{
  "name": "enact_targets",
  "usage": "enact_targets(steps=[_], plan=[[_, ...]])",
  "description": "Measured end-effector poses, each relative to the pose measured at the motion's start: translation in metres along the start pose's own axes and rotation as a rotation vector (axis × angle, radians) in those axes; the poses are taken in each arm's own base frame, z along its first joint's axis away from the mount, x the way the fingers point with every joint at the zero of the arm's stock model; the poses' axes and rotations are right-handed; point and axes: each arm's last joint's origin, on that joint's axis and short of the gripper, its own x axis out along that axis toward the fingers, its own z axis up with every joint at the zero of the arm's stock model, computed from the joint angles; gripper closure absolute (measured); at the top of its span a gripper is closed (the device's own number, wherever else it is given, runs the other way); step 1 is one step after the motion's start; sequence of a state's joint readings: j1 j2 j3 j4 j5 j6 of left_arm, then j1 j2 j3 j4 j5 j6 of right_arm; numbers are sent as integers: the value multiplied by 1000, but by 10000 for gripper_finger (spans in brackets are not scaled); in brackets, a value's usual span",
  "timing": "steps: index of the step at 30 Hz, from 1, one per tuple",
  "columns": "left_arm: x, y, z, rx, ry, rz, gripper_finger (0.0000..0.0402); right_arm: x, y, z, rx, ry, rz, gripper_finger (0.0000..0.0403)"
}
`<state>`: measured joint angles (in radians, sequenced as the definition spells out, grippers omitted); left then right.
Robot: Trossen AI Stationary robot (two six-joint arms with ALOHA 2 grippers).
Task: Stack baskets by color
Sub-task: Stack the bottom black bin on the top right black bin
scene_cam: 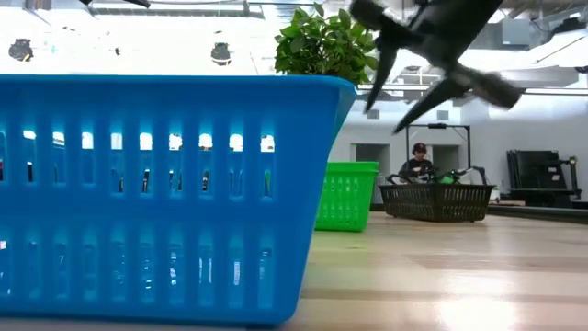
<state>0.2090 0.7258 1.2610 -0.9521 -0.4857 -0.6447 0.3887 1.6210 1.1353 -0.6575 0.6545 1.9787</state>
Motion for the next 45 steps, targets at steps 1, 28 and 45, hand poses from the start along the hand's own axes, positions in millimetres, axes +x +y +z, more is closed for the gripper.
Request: enact_targets(steps=[1,28,45], plan=[[0,0,0,5,-1,1,120,-8,-1,4,-39,8,-8,185],[0,1,1,-7,-38,45,120,-88,-68,-26,-1193,853,-233,153],[12,-4,-1,26,-25,107,120,-58,-100,-71,-1314,934,-264,160]])
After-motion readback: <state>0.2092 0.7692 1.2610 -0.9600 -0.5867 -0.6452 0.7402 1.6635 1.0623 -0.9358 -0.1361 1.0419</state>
